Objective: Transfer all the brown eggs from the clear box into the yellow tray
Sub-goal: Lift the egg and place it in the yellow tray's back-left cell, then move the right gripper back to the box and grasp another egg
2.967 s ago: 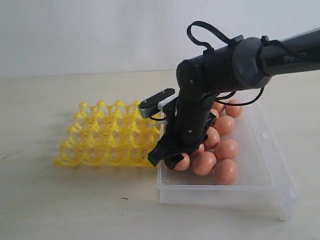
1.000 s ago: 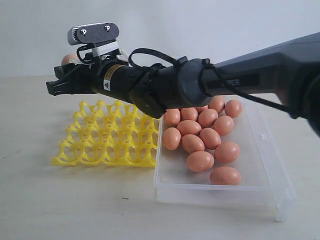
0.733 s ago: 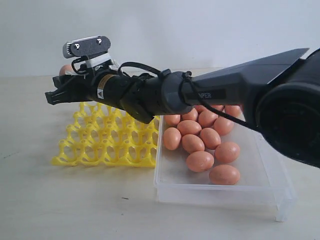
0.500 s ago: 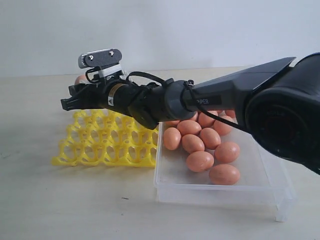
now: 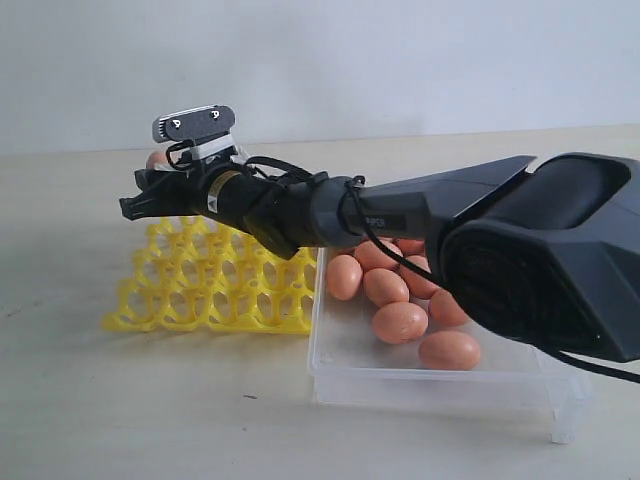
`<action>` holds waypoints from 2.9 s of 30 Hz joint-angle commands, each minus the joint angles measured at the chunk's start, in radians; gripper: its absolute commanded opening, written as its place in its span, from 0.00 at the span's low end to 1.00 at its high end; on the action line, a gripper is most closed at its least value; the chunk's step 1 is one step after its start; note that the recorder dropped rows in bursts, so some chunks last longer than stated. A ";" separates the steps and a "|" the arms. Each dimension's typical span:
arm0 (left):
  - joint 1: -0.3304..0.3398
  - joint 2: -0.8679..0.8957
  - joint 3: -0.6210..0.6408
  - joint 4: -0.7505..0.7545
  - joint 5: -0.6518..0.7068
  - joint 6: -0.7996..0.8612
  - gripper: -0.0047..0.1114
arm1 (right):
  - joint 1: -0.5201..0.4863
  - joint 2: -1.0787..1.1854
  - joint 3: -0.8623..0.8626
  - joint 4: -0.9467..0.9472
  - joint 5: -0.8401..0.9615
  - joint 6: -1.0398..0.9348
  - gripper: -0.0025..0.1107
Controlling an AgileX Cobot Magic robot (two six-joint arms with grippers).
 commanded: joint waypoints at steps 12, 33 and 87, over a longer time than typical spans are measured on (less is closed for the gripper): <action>-0.006 0.001 -0.004 -0.002 -0.009 -0.004 0.04 | -0.017 0.052 -0.094 -0.008 0.034 0.007 0.42; -0.006 0.001 -0.004 -0.002 -0.009 -0.004 0.04 | -0.017 0.038 -0.094 -0.008 0.109 -0.008 0.53; -0.006 0.001 -0.004 -0.002 -0.009 -0.004 0.04 | -0.300 -0.477 0.448 0.310 1.221 -0.392 0.49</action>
